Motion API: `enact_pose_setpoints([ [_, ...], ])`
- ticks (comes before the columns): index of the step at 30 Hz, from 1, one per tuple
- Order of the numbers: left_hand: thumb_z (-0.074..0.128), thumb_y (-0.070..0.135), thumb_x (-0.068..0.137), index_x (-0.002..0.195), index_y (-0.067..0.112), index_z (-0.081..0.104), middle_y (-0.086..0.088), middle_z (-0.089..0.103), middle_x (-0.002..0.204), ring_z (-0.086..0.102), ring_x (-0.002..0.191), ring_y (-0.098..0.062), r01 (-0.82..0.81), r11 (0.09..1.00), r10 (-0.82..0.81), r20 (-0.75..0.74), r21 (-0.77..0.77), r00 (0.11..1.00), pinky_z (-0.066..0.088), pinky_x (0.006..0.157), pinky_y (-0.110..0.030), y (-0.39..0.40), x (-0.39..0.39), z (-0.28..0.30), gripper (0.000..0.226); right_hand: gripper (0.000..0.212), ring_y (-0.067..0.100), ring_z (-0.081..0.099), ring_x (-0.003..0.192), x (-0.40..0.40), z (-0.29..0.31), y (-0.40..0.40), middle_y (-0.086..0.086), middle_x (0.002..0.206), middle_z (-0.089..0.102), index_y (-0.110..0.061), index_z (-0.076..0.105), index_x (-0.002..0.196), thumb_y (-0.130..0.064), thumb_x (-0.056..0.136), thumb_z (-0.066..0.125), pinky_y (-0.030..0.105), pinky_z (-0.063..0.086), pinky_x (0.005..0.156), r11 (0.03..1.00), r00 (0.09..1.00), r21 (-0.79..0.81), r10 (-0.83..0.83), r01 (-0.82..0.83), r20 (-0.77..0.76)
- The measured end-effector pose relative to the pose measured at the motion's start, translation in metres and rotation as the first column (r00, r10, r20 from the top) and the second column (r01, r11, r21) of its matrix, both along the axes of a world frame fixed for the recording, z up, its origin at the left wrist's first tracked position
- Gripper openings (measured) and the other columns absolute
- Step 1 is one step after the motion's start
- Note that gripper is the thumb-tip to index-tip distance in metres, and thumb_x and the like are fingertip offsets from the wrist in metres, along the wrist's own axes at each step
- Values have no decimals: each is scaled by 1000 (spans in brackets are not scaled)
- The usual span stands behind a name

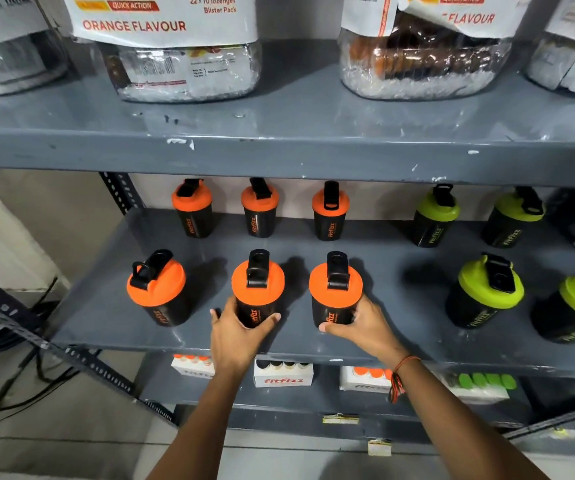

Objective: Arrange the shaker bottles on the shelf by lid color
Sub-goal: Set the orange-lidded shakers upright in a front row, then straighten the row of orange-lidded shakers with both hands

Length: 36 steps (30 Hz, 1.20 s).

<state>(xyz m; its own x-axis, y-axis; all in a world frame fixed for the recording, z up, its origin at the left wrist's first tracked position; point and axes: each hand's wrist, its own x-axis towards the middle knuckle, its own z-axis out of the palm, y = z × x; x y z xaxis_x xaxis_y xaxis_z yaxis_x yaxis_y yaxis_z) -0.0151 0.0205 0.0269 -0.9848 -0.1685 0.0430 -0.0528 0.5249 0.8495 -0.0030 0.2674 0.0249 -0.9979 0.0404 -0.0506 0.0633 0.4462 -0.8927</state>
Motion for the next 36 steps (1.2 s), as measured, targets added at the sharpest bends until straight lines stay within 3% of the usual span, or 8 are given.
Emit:
enact_pose_setpoints([
  [4, 83, 65, 50, 146, 33, 13, -5, 36, 150, 24, 140, -29, -133, 981, 137, -19, 142, 990, 25, 111, -55, 7, 19, 12, 123, 98, 10, 56, 124, 9, 7, 0, -11, 134, 59, -52, 35, 129, -37, 54, 96, 37, 46, 109, 999, 999, -51, 1, 1, 36],
  [8, 83, 59, 55, 149, 31, 0, -2, 10, 160, 7, 145, -24, -183, 963, 215, -158, 197, 964, 13, 113, -45, 40, 61, 33, 129, 105, 2, 41, 131, 36, 9, 10, -21, 142, 43, -34, 36, 143, -35, 58, 96, 26, 32, 113, 987, 995, -130, -93, 96, 31],
  [11, 76, 54, 66, 151, 23, 3, -4, 9, 159, 7, 145, -20, 11, 997, 17, -351, 77, 936, 12, 116, -43, 69, 88, 40, 116, 105, -1, 44, 133, 63, 7, 27, -13, 148, 47, -29, 43, 146, -59, 55, 88, 25, 38, 111, 958, 964, -140, -260, 250, -55],
  [14, 73, 46, 75, 149, 12, 16, -8, 20, 157, 18, 144, -24, 237, 967, -253, -492, -96, 833, 16, 117, -40, 102, 104, 41, 100, 59, -14, 55, 112, 92, 14, 49, -11, 126, 63, -28, 61, 125, -35, 72, 86, 15, 46, 96, 875, 855, -125, -483, 467, -190],
  [19, 64, 50, 82, 146, 25, 32, 21, 24, 152, 19, 141, -4, 419, 902, -426, -368, -103, 827, 30, 110, -36, 152, 109, 30, 76, 25, 9, 63, 85, 128, 16, 115, -13, 92, 68, -22, 66, 95, -15, 79, 83, 4, 46, 69, 637, 590, -217, -769, 739, -248],
  [25, 61, 63, 72, 145, 31, 29, 4, 44, 146, 35, 136, -19, 513, 858, -514, -63, -24, 856, 37, 106, -38, 229, 86, 16, 86, 22, 4, 59, 74, 141, 14, 196, 5, 87, 66, -21, 61, 87, -13, 81, 81, 8, 46, 65, 593, 529, -222, -798, 774, -288],
  [30, 65, 69, 57, 144, 25, 33, -4, 48, 142, 46, 128, -23, 432, 899, -435, 42, 74, 899, 42, 102, -40, 289, 60, 13, 102, 46, 30, 57, 92, 143, 4, 242, 15, 100, 55, -22, 49, 92, -13, 69, 89, 44, 49, 87, 501, 431, -197, -848, 843, -310],
  [36, 73, 66, 51, 130, 33, 41, -2, 63, 120, 55, 115, -29, 418, 908, -419, 74, 30, 905, 50, 88, -45, 329, 35, 0, 91, 84, 7, 57, 111, 134, 4, 288, 1, 125, 59, -11, 50, 132, -13, 61, 95, 12, 43, 91, 721, 690, -110, -689, 684, -221],
])
